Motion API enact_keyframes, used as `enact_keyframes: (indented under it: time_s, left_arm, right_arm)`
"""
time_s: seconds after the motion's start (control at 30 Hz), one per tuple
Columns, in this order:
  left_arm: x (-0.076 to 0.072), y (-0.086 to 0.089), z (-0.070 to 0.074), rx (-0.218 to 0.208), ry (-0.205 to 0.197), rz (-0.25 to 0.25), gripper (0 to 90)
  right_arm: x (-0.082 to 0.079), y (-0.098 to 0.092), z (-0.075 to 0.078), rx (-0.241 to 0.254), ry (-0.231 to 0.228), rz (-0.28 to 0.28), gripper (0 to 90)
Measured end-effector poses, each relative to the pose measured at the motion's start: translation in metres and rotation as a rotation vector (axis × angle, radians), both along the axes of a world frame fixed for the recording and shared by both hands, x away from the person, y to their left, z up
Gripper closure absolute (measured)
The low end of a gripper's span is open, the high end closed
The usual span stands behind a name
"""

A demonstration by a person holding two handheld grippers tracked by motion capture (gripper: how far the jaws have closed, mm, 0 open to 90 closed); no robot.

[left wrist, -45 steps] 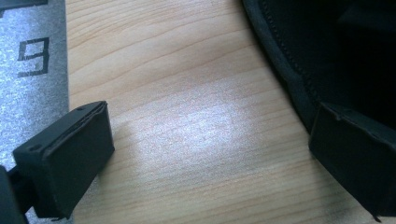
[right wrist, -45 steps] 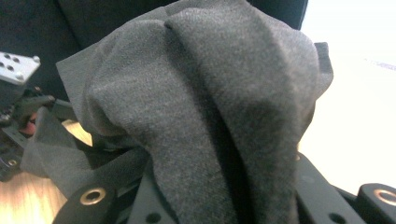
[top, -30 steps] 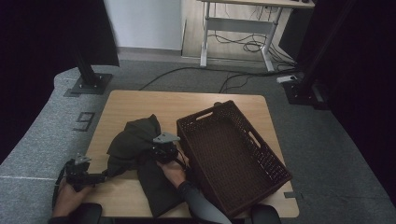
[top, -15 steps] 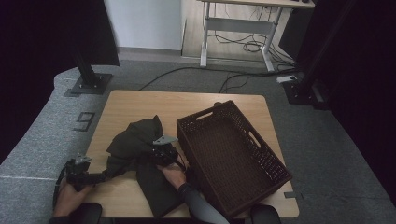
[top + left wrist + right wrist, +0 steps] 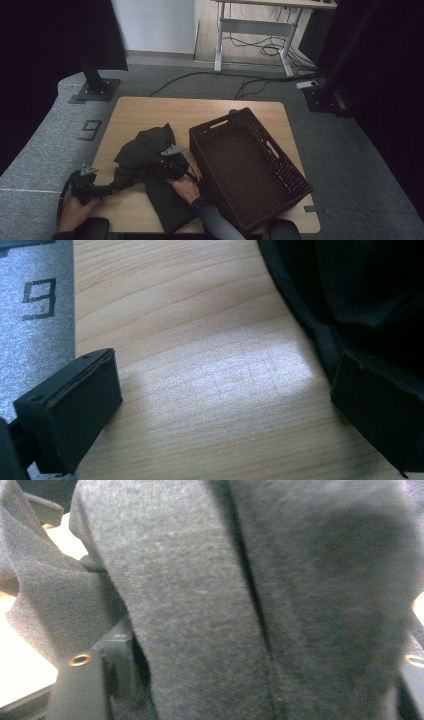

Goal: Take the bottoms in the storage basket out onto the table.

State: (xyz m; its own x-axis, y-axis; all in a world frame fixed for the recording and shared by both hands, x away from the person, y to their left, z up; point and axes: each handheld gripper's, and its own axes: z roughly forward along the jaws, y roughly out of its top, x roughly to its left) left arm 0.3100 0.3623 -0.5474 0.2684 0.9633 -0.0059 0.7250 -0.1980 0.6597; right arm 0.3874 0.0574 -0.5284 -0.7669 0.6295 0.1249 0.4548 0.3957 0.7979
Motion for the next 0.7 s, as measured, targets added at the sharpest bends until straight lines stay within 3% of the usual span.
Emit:
enact_keyframes:
  time_s: [0.33,0.7]
  left_arm:
    - [0.000,0.000,0.000,0.000,0.000,0.000,0.0]
    - [0.000,0.000,0.000,-0.001,0.000,0.004,0.0]
  right_arm:
    - [-0.001,0.004,0.007,-0.051,0.027,0.056,5.1]
    - [-0.006,0.001,0.026,-0.067,0.009,0.068,0.0]
